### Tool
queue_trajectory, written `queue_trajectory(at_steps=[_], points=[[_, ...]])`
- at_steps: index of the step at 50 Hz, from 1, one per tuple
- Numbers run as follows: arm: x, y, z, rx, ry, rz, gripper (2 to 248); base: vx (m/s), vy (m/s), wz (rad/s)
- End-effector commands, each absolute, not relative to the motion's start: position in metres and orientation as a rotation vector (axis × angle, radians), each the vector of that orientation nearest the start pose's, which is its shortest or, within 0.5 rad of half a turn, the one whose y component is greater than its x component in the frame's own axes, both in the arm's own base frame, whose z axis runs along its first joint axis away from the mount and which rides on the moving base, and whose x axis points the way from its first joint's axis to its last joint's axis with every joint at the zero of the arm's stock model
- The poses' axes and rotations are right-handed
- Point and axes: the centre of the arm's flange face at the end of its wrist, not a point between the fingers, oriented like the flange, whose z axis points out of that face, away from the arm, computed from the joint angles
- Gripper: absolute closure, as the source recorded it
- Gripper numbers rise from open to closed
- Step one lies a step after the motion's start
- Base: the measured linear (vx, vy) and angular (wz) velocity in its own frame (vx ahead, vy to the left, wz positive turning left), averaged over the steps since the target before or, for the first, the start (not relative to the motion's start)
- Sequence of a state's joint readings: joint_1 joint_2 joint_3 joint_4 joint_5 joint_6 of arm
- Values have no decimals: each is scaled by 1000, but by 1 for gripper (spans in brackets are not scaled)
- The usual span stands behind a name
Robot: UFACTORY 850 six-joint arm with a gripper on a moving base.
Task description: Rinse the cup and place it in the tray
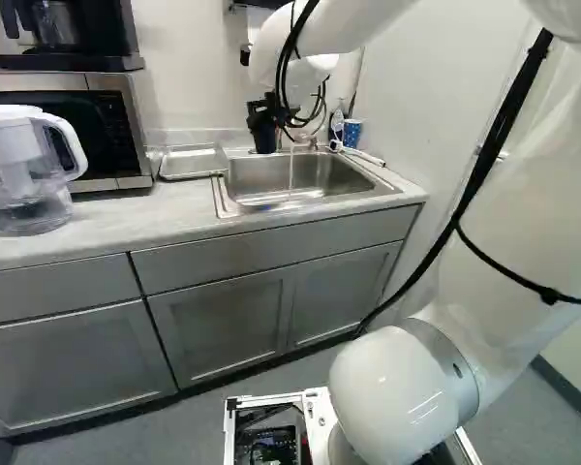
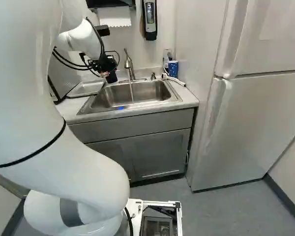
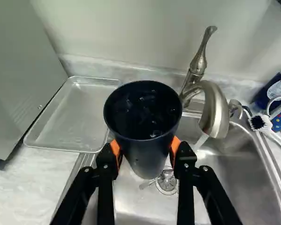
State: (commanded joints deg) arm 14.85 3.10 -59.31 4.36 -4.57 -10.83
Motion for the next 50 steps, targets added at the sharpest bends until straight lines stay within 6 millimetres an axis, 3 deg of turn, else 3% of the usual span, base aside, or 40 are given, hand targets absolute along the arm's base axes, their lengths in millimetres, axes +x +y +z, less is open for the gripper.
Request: queue_trajectory(at_steps=[13,50], points=[[483,128,658,-2598,-492,-1547,130,0,0,0],[484,150,658,-2572,-542,-1535,130,0,0,0]])
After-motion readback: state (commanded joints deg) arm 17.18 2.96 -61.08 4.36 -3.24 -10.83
